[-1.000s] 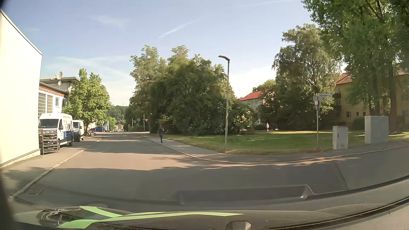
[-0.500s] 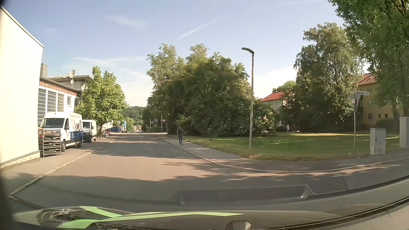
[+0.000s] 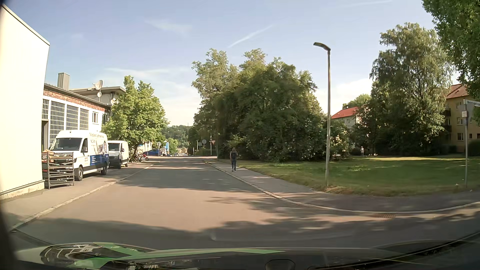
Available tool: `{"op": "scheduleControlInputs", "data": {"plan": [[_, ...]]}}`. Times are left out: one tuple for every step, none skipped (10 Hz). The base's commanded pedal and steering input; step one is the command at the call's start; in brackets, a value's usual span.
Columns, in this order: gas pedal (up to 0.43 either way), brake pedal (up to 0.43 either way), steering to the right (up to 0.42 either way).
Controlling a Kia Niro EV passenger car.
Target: Follow the waypoints while adhering to traffic rules and regulations
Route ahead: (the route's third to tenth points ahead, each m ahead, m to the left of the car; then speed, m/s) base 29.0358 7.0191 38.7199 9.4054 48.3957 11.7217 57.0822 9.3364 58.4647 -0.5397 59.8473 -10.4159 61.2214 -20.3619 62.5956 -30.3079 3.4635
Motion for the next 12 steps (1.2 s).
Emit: {"op": "scheduleControlInputs", "data": {"plan": [[0.000, 0.000, -0.180], [0.000, 0.000, -0.167], [0.000, 0.000, -0.152], [0.000, 0.000, -0.136], [0.000, 0.000, -0.129], [0.000, 0.000, -0.126], [0.000, 0.000, -0.123], [0.000, 0.000, -0.113], [0.000, 0.000, -0.105], [0.000, 0.000, -0.099], [0.000, 0.000, -0.097], [0.000, 0.000, -0.097]]}}
